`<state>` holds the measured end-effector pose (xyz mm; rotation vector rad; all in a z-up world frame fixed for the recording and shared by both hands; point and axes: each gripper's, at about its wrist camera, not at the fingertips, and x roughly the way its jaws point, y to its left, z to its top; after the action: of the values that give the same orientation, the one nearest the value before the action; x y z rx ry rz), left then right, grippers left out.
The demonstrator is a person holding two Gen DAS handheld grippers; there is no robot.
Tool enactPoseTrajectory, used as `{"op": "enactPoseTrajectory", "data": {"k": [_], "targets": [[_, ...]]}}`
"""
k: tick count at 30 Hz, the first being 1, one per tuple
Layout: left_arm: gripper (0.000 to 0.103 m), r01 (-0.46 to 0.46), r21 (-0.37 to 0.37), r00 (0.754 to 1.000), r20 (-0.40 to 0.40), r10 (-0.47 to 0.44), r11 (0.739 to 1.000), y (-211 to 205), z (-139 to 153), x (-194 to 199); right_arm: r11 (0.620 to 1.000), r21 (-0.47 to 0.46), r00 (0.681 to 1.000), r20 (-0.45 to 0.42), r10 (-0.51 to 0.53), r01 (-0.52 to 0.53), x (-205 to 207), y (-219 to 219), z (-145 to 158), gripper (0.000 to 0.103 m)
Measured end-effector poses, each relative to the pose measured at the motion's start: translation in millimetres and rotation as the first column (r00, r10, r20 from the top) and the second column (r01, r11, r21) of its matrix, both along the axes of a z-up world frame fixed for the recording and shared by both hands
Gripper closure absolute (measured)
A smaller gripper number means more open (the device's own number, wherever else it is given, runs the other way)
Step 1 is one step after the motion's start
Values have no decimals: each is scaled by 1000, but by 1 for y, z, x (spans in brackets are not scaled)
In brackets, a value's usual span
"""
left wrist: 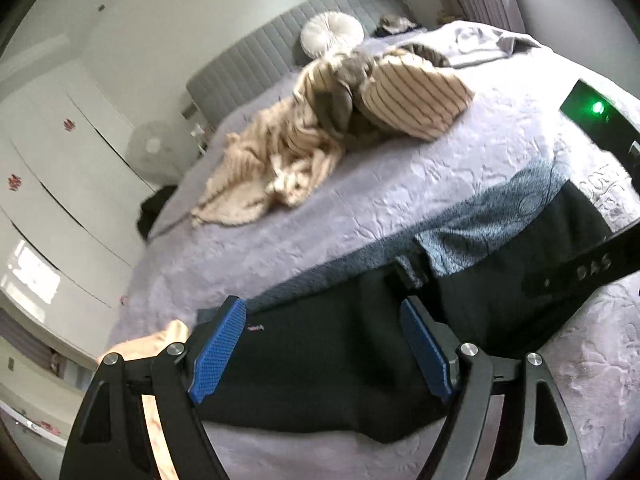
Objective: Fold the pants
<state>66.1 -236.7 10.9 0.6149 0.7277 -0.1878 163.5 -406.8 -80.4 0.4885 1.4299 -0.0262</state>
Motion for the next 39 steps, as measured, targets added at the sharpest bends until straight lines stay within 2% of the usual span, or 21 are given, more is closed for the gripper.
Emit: {"op": "enactPoseTrajectory", "data": {"k": [3, 4, 7, 11, 13, 14, 18, 19, 21, 23, 27, 30, 31, 35, 37, 39], "targets": [[22, 11, 17, 996, 87, -12, 1000, -2, 18, -18, 1000, 9, 1000, 20, 1, -1, -9, 1, 13, 31], [22, 18, 41, 991, 132, -24, 999, -5, 23, -26, 1000, 25, 1000, 30, -5, 4, -13, 0, 18, 30], [22, 36, 117, 977, 204, -59, 992, -13, 31, -40, 996, 82, 998, 53, -37, 32, -26, -7, 30, 30], [22, 56, 222, 954, 277, -118, 973, -23, 34, -61, 982, 180, 994, 85, -68, 52, -38, -15, 41, 29], [22, 63, 234, 947, 291, -132, 970, -26, 37, -68, 969, 239, 992, 97, -86, 61, -44, -19, 44, 23], [22, 61, 223, 951, 282, -124, 973, -25, 40, -70, 965, 253, 991, 96, -90, 63, -45, -19, 46, 23], [22, 22, 141, 984, 172, -46, 990, -14, 45, -65, 968, 243, 995, 63, -76, 58, -49, -20, 44, 23], [22, 2, 112, 992, 123, -16, 994, -8, 45, -61, 970, 239, 996, 56, -68, 53, -50, -19, 42, 23], [22, -46, 61, 998, 41, 44, 997, 7, 42, -52, 974, 222, 998, 39, -56, 46, -52, -16, 40, 23], [22, -107, 23, 994, -36, 107, 994, 26, 35, -40, 977, 208, 998, 22, -54, 48, -54, -10, 39, 23], [22, -206, -33, 965, -170, 197, 978, 68, 18, -15, 981, 183, 998, 0, -69, 68, -55, 5, 35, 23], [22, -279, -106, 922, -307, 236, 954, 114, 2, 11, 984, 151, 995, -14, -94, 95, -49, 23, 29, 23], [22, -293, -110, 909, -341, 241, 950, 128, -3, 19, 985, 134, 995, -14, -103, 104, -47, 29, 29, 23], [22, -297, -126, 891, -393, 227, 947, 175, -15, 43, 993, 59, 994, 30, -105, 103, -20, 60, 31, 23], [22, -313, -151, 876, -428, 224, 938, 202, -20, 57, 995, -2, 994, 52, -100, 100, 2, 72, 29, 23], [22, -350, -167, 852, -466, 239, 922, 231, -27, 71, 993, -22, 992, 54, -118, 119, 24, 80, 17, 23]]}}
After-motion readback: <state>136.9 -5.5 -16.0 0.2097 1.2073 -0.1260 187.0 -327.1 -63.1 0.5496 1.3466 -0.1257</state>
